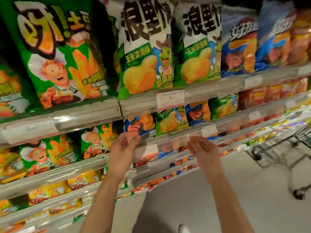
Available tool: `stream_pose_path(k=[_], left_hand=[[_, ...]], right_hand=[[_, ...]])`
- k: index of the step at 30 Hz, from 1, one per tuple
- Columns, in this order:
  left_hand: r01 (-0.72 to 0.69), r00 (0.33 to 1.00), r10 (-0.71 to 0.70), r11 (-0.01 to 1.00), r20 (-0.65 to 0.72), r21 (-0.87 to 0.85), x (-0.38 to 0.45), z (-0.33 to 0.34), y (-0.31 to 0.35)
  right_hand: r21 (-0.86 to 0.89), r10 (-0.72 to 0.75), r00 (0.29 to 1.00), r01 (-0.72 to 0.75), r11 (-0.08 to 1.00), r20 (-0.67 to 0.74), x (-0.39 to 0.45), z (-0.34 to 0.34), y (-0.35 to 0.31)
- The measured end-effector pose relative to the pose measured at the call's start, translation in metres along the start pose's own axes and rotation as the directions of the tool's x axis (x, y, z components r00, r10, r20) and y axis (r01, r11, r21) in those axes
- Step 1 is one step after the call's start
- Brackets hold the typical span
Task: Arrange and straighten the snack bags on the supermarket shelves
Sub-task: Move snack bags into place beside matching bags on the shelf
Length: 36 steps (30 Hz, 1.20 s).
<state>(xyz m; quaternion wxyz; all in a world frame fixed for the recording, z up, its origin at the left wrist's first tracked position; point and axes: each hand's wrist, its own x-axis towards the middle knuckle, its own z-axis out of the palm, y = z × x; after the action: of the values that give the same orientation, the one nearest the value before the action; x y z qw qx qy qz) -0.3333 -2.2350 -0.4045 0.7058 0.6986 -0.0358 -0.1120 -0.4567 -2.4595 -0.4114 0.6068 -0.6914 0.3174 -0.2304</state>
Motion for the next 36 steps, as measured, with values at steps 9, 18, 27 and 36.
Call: stream_pose_path(k=[9,18,27,36], left_hand=[[-0.099,0.972,0.140,0.973,-0.190,0.209,0.014,0.113,-0.018],[-0.107,0.948,0.239,0.862,-0.209,0.496,0.058,0.159,-0.036],[-0.136,0.953,0.245,0.873,-0.179,0.469,0.074,0.167,-0.043],[-0.117,0.950,0.257,0.819,-0.177,0.561,0.074,0.171,-0.048]], right_hand=[[-0.085,-0.056,0.966,0.079,0.993,0.251,0.110,-0.073,0.008],[-0.393,-0.363,0.860,0.492,0.777,0.359,0.191,-0.070,0.021],[-0.414,-0.381,0.859,0.502,0.760,0.342,0.220,-0.059,0.038],[-0.364,-0.402,0.818,0.552,0.751,0.411,0.224,-0.083,0.036]])
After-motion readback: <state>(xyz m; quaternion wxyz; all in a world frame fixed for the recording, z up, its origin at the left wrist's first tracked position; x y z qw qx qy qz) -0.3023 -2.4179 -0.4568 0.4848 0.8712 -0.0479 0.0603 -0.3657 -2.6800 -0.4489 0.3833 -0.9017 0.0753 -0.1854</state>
